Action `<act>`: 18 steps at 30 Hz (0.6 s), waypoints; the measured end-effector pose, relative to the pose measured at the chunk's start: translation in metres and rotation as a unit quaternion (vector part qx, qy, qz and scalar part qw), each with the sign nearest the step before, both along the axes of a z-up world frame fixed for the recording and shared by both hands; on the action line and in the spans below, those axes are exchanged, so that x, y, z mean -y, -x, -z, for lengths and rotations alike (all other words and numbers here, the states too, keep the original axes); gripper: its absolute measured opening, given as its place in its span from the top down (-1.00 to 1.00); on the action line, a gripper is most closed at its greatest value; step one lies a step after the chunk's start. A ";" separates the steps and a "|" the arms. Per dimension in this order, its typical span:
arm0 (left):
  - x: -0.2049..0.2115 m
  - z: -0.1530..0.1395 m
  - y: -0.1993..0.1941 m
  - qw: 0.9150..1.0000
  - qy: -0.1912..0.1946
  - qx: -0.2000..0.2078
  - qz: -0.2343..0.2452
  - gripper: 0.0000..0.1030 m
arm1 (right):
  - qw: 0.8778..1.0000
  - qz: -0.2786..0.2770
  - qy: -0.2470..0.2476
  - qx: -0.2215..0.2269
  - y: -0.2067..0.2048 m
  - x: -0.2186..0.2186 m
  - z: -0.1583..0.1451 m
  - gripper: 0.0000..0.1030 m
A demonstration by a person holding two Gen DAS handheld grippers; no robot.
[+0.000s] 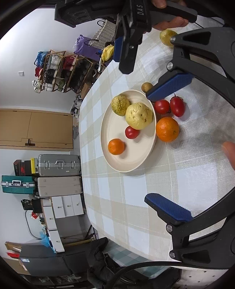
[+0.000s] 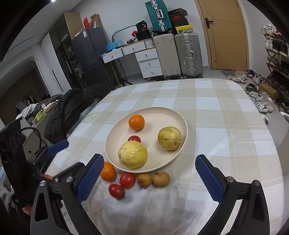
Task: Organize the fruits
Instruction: 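Withdraw both open tools from the plate, then grasp the green-yellow pomelo with the right tool and lift it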
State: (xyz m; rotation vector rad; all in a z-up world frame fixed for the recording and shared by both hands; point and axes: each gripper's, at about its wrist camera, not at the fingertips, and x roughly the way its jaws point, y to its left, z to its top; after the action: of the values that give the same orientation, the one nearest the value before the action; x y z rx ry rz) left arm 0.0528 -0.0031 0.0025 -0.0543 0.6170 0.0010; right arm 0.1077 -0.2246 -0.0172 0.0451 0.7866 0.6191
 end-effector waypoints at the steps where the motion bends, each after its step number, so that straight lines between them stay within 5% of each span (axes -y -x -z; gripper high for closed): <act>1: 0.001 -0.002 0.003 1.000 0.002 0.002 0.001 -0.98 | 1.000 0.001 0.003 -0.002 0.003 0.002 0.000 -1.00; 18: 0.004 -0.005 0.029 1.000 0.016 -0.003 -0.001 -0.98 | 0.999 0.018 0.046 -0.014 0.033 0.026 0.009 -1.00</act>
State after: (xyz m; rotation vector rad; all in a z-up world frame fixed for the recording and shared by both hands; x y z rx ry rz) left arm 0.0240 -0.0068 0.0072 -0.0857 0.6220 -0.0068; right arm 0.0747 -0.2508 -0.0259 -0.0161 0.8396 0.5481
